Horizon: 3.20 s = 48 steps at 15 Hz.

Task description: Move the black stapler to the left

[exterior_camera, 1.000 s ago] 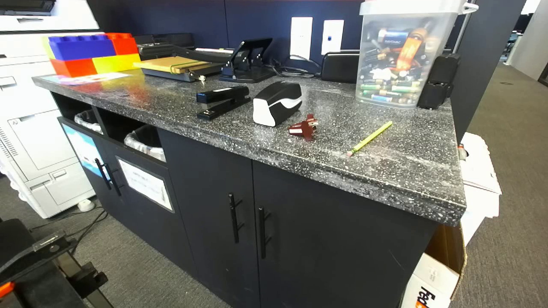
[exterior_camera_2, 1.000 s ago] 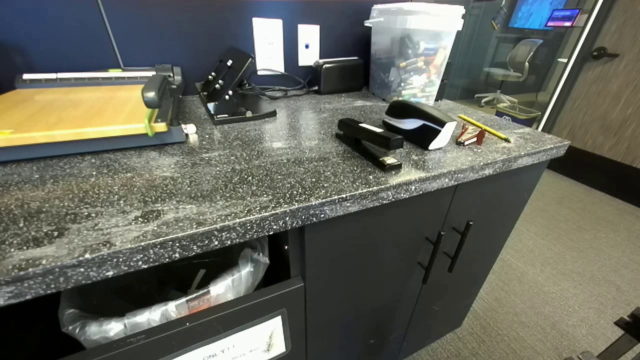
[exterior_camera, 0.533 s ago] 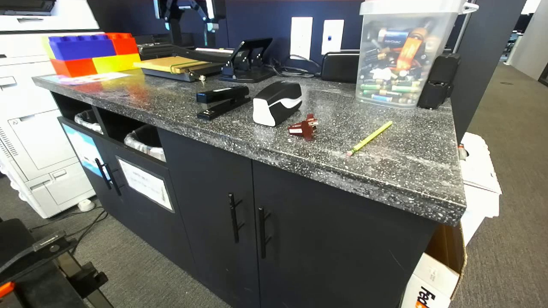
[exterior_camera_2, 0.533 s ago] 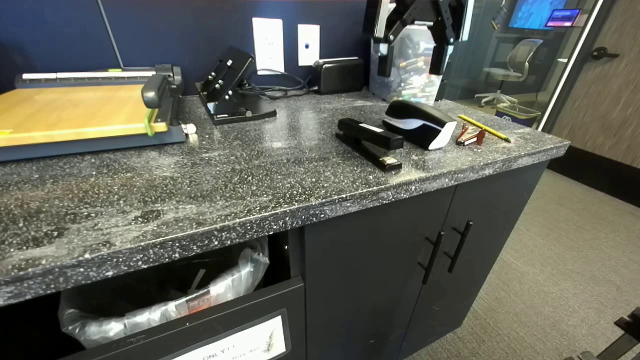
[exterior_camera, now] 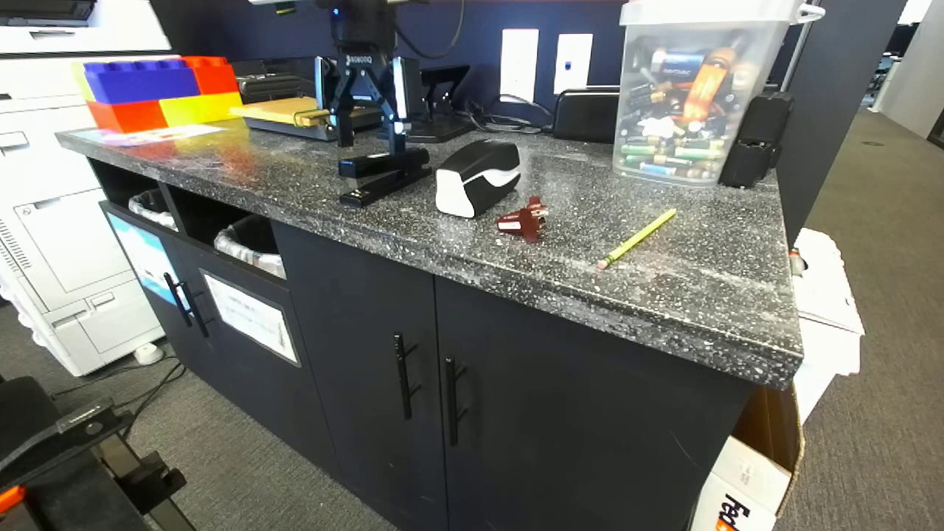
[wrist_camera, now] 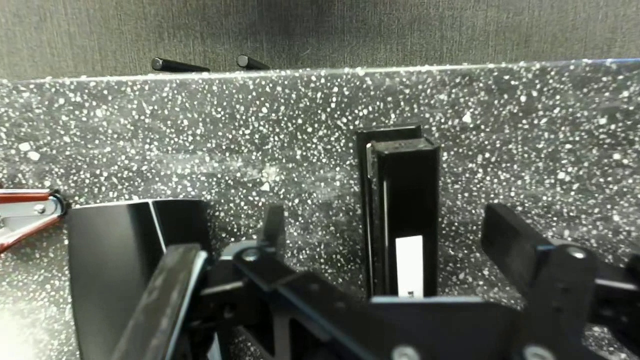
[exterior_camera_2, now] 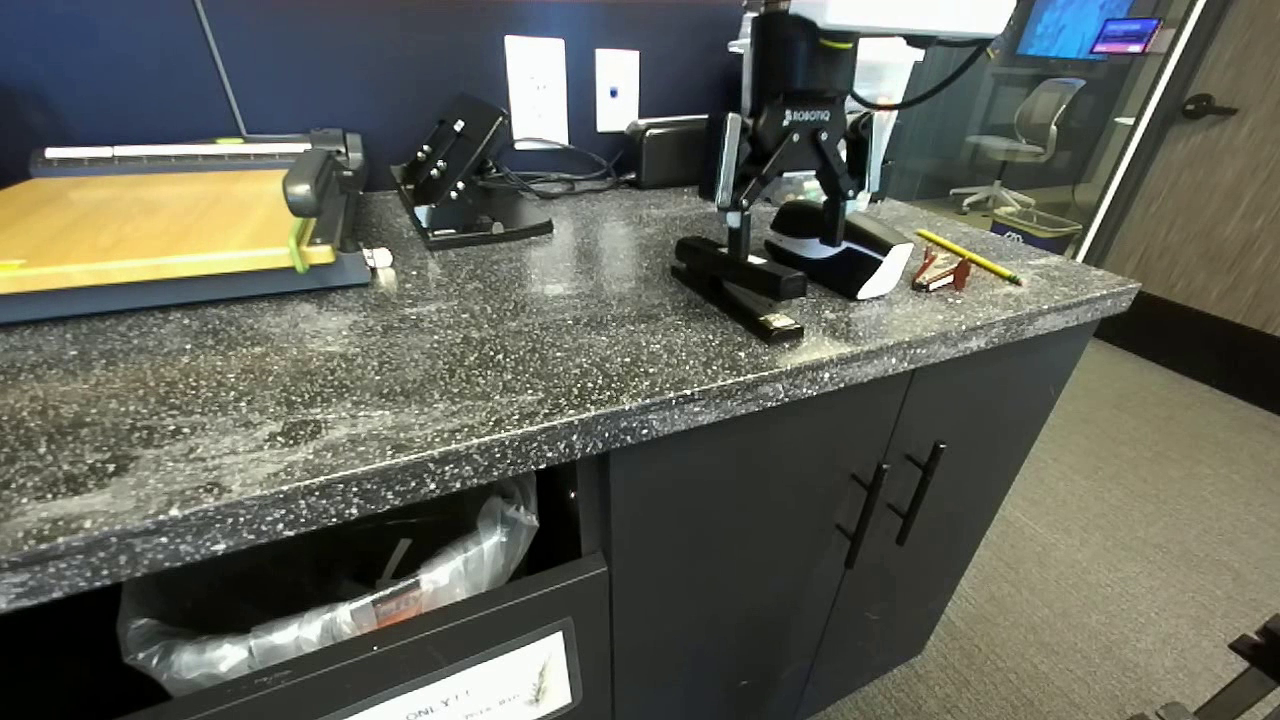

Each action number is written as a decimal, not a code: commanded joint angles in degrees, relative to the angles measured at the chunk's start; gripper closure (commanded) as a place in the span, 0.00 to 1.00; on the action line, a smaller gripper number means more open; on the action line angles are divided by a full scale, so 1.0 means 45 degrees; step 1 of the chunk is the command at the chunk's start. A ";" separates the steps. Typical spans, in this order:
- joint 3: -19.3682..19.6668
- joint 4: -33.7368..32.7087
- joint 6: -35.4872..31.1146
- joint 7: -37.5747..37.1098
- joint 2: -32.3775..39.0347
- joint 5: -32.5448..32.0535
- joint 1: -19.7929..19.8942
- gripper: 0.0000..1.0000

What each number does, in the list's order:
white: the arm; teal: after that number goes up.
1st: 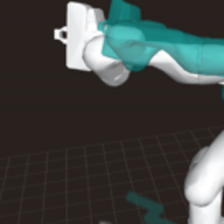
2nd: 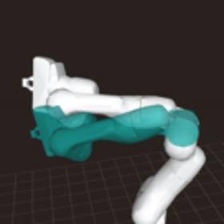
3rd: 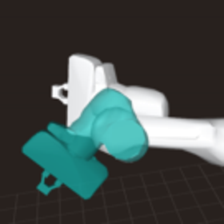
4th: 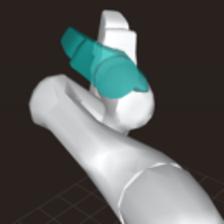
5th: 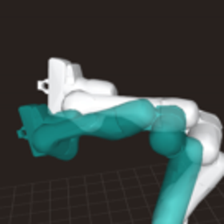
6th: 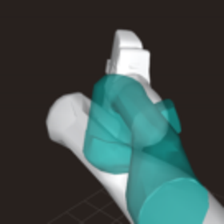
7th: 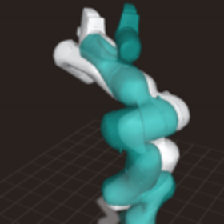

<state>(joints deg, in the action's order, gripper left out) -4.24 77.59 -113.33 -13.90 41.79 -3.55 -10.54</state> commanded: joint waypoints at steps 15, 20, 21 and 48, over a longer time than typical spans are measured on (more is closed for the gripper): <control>0.0751 -0.2629 0.0831 -0.0886 0.2024 -0.0204 -0.1041 0.83; 0.0528 -0.1731 0.0611 -0.1077 0.0954 -0.0456 -0.2061 0.83; 0.0499 -0.1748 0.0611 -0.1212 0.0947 -0.0538 -0.2371 0.83; 0.0777 -0.8609 0.7165 -0.0250 0.3714 -0.0485 -0.3842 0.00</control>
<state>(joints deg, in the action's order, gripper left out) -0.12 36.03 -85.64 -16.32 64.84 -7.21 -30.20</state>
